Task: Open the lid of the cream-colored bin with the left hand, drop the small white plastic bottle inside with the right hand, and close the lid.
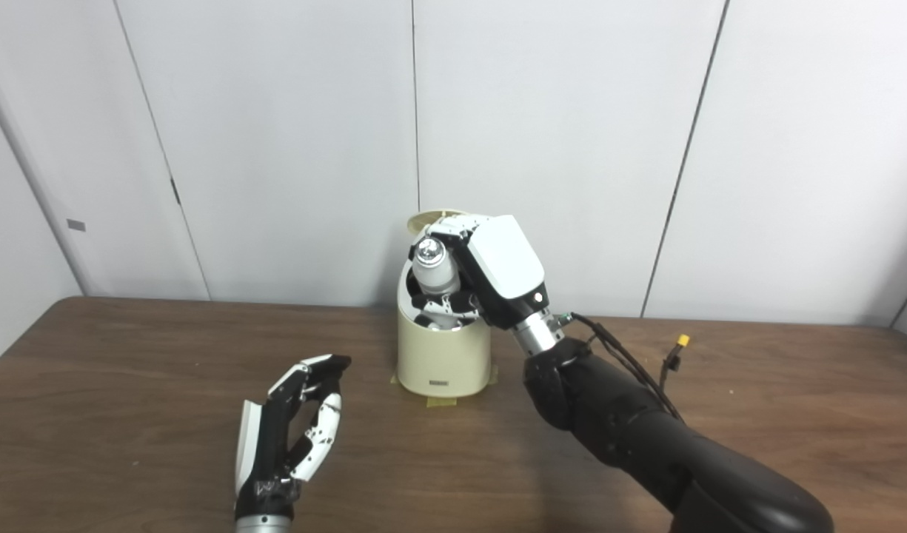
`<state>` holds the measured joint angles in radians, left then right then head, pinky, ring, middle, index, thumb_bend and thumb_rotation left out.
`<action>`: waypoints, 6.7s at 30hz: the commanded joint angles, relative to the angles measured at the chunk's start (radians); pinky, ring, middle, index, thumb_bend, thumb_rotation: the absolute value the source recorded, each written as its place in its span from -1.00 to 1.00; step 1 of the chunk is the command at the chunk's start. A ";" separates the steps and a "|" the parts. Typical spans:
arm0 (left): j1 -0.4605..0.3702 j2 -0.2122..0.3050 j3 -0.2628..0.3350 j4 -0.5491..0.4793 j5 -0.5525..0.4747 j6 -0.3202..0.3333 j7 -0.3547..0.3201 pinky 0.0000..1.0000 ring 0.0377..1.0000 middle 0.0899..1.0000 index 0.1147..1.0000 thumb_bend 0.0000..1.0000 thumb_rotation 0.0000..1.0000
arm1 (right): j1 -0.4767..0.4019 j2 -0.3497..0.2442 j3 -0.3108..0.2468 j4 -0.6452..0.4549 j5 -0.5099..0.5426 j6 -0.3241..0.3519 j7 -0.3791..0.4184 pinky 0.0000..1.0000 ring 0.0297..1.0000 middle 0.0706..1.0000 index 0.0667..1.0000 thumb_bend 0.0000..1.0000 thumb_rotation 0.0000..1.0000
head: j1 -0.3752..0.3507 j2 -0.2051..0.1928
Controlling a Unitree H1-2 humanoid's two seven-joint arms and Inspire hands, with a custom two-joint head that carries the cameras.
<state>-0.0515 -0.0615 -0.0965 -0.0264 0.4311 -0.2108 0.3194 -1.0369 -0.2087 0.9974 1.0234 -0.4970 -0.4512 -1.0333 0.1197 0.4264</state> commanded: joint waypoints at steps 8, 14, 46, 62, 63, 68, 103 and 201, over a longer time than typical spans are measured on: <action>0.051 -0.013 -0.014 0.049 0.015 -0.028 0.015 0.29 0.42 0.38 0.29 -0.68 0.07 | -0.041 -0.025 -0.019 -0.044 0.035 -0.019 0.006 -0.06 0.06 0.10 0.09 0.69 -0.62 | 0.001 0.001; 0.049 -0.011 -0.015 0.055 0.021 -0.035 0.021 0.29 0.42 0.38 0.29 -0.67 0.07 | -0.039 -0.025 -0.017 -0.040 0.025 -0.019 0.004 -0.03 0.11 0.16 0.20 0.86 -0.35 | 0.000 0.000; 0.030 -0.008 -0.008 0.090 0.003 -0.052 0.021 0.27 0.39 0.35 0.27 -0.72 -0.13 | 0.184 -0.034 -0.287 -0.480 0.202 -0.019 -0.016 -0.42 -0.38 -0.31 -0.15 0.06 -0.68 | -0.027 -0.009; 0.003 0.036 0.020 0.120 -0.054 -0.072 0.001 0.30 0.41 0.39 0.29 -0.77 -0.18 | 0.608 -0.076 -0.593 -0.795 0.262 -0.018 0.283 0.00 0.06 0.06 0.00 -0.17 -0.19 | -0.075 -0.010; 0.002 0.040 0.019 0.123 -0.055 -0.075 0.001 0.29 0.41 0.39 0.29 -0.77 -0.21 | 0.627 -0.068 -0.618 -0.804 0.270 -0.018 0.313 0.03 0.10 0.09 0.07 -0.27 0.11 | -0.076 -0.010; 0.003 0.051 0.021 0.124 -0.052 -0.082 0.001 0.28 0.40 0.38 0.28 -0.79 -0.28 | 0.734 -0.047 -0.745 -0.866 0.313 0.017 0.479 0.15 0.27 0.27 0.28 -0.39 0.12 | -0.087 -0.002; 0.013 0.070 0.035 0.105 -0.078 -0.097 -0.025 0.28 0.40 0.37 0.29 -0.75 -0.08 | 0.842 0.087 -0.945 -0.776 0.293 -0.018 0.738 0.07 0.23 0.25 0.27 -0.47 -0.32 | -0.083 0.024; -0.809 0.223 -0.186 -0.059 0.686 0.674 -0.970 1.00 1.00 0.98 0.71 0.90 1.00 | 0.825 0.177 -0.982 -0.760 0.316 0.021 0.778 0.09 0.23 0.26 0.27 -0.50 -0.62 | -0.096 0.015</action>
<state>-0.8206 0.1514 -0.2857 -0.0810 1.1111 0.4639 -0.6722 -0.2223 -0.0829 0.0010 0.2262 -0.1590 -0.3973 -0.2463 0.0230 0.4403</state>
